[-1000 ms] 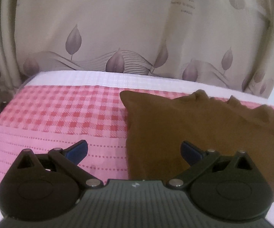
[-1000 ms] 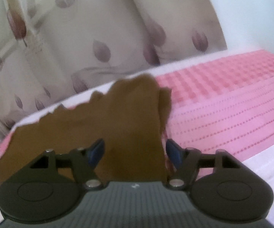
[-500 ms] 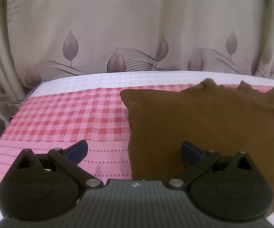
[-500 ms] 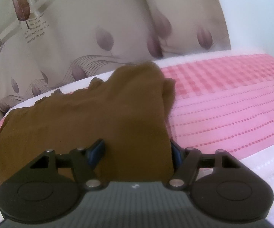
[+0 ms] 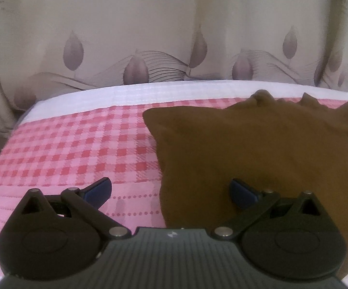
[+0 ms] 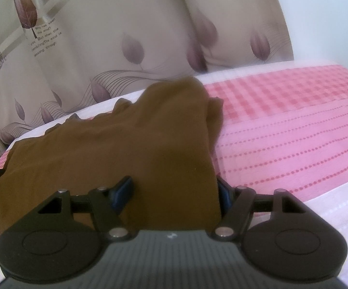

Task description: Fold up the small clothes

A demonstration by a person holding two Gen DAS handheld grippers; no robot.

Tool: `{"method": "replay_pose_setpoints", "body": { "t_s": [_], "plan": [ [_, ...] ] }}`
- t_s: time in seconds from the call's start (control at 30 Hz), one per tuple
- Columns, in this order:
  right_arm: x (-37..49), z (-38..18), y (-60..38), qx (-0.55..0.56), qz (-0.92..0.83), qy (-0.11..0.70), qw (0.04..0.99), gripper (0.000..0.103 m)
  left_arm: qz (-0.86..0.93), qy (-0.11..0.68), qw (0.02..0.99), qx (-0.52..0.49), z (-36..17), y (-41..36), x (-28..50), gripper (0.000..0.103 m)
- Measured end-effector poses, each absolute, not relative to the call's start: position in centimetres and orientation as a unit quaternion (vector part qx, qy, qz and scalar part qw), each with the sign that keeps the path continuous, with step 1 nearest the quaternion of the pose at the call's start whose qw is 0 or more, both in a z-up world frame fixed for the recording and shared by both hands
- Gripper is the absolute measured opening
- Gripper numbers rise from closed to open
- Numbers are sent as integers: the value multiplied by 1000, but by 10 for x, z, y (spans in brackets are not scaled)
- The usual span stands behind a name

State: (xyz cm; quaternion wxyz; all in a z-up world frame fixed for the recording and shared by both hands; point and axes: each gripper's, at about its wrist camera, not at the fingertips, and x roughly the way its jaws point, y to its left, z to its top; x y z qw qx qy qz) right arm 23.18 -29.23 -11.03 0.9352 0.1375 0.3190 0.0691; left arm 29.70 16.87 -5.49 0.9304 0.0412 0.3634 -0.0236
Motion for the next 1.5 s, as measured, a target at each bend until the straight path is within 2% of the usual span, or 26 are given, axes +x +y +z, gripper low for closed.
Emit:
{"method": "replay_pose_setpoints", "body": {
  "t_s": [0.07,0.33,0.5,0.57,0.67,0.7,0.73,0.8,0.9,1.23,1.5],
  "plan": [
    [232,-110,-293,138,69,320,935,72,-41,370,928,31,-55,173,301,100],
    [232,-111,-292,136,70,320,935,73,-129,410,901,-59,-65,198,324,71],
    [232,-111,-292,137,71,320,935,73,-151,415,894,-81,-67,205,335,73],
    [232,-111,-292,136,72,320,935,73,-168,418,889,-84,-67,203,340,79],
    [233,-111,-290,133,75,320,935,73,-174,415,889,-79,-68,198,346,78],
    [233,-111,-290,132,76,321,935,73,-177,414,889,-84,-68,197,348,68],
    [233,-111,-290,131,76,321,935,73,-186,412,887,-94,-69,198,349,49],
    [234,-111,-290,130,77,320,935,73,-198,417,878,-130,-72,202,353,38],
    [233,-111,-291,132,79,320,935,73,-199,414,870,-177,-75,208,350,30],
    [231,-109,-304,175,88,311,930,75,-142,408,871,-234,-57,199,337,24],
    [203,-96,-326,234,81,221,943,75,-126,398,876,-240,-31,176,326,21]
  ]
}}
